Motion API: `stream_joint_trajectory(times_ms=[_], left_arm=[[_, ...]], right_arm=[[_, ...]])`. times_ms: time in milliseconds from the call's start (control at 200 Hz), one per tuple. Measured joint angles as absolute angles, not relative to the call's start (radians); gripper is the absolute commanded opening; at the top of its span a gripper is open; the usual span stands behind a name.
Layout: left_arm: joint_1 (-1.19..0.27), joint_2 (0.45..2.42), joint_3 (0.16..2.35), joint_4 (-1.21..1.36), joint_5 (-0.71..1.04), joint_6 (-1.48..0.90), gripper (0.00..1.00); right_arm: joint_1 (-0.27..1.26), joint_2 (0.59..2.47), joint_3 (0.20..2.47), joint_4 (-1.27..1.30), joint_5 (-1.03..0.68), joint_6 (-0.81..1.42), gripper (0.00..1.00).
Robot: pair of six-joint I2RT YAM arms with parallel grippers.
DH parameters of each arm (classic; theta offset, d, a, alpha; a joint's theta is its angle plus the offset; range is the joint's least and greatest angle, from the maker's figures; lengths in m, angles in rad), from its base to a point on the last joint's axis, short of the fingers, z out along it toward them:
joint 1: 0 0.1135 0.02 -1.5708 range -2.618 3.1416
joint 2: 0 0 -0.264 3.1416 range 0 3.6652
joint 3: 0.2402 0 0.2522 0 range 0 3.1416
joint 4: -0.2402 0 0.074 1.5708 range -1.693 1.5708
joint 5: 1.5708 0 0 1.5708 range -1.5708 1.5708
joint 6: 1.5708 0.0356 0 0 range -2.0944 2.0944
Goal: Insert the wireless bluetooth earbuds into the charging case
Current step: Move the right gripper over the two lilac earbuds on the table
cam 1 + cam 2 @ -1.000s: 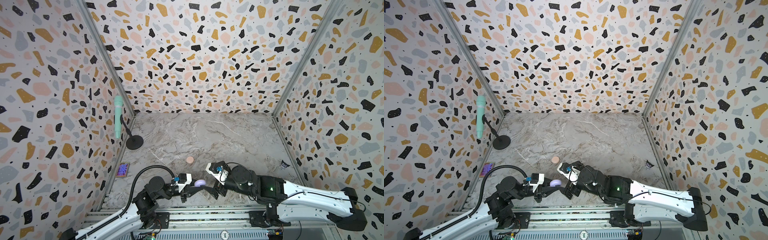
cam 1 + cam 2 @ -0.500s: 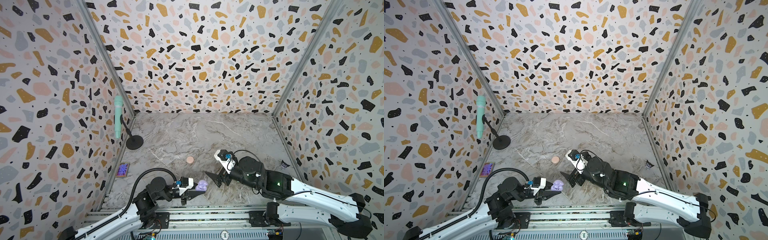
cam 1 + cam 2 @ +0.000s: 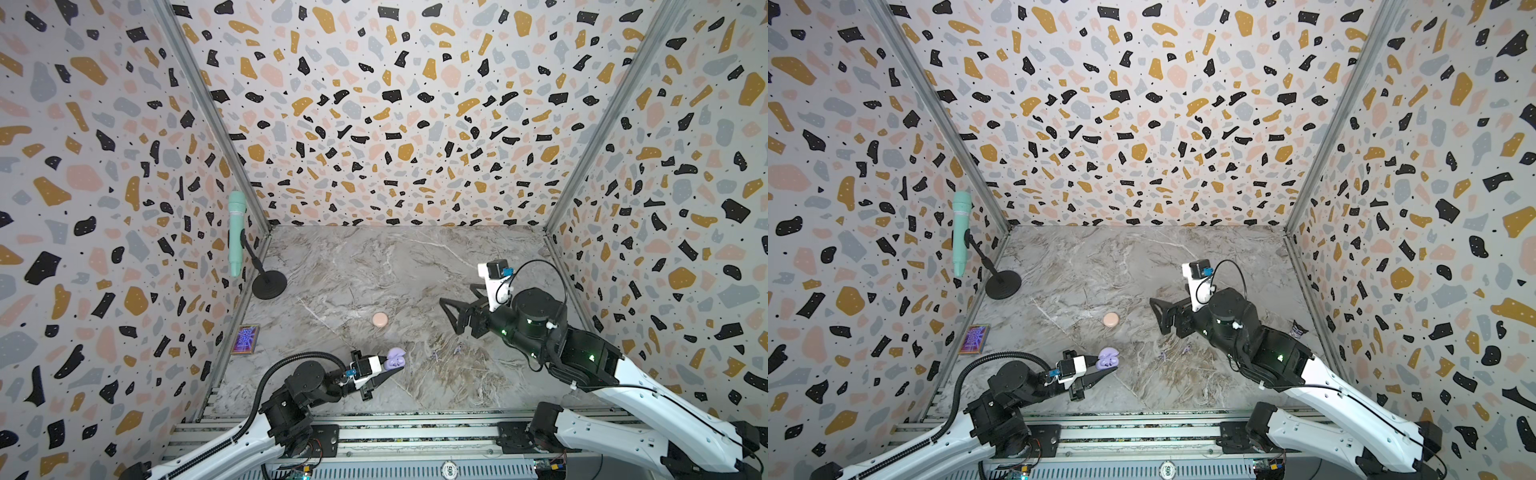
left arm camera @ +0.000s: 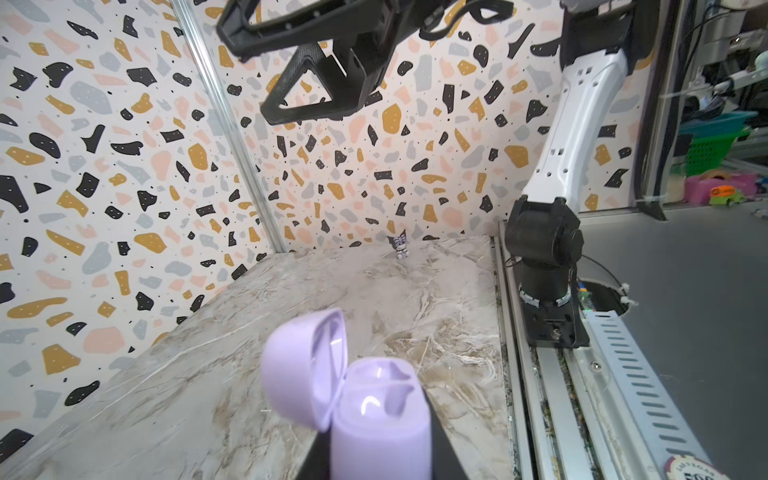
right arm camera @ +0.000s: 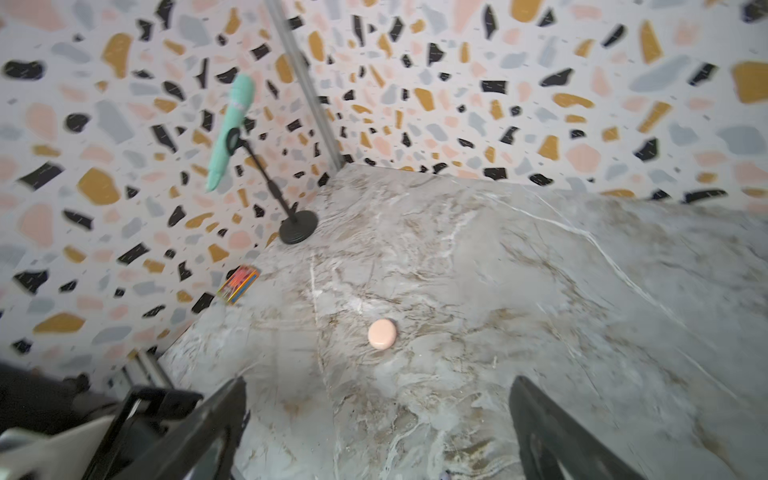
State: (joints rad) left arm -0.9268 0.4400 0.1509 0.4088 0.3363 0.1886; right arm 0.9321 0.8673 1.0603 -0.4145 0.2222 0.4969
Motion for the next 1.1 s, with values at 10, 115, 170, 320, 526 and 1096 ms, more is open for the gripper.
stream_joint_trajectory(times_ms=[10,115,170,320,526,1096], left_arm=[[-0.927,0.441,0.151,0.407,0.332,0.192,0.0],[-0.927,0.436,0.151,0.392,0.301,0.226,0.0],[-0.927,0.43,0.151,0.386,0.285,0.241,0.0],[-0.927,0.417,0.151,0.381,0.265,0.274,0.0],[-0.927,0.415,0.151,0.381,0.26,0.295,0.0],[-0.927,0.445,0.151,0.365,0.287,0.303,0.0]], right_arm=[[0.925,0.869,1.062,-0.423,0.222,0.507,0.98],[0.877,0.899,1.063,-0.522,0.205,0.602,0.99],[0.865,0.922,1.058,-0.566,0.196,0.642,0.99],[0.829,0.999,1.005,-0.656,0.175,0.749,0.91],[0.81,1.073,0.902,-0.689,0.138,0.843,0.81],[0.73,1.186,0.782,-0.604,0.101,0.999,0.49]])
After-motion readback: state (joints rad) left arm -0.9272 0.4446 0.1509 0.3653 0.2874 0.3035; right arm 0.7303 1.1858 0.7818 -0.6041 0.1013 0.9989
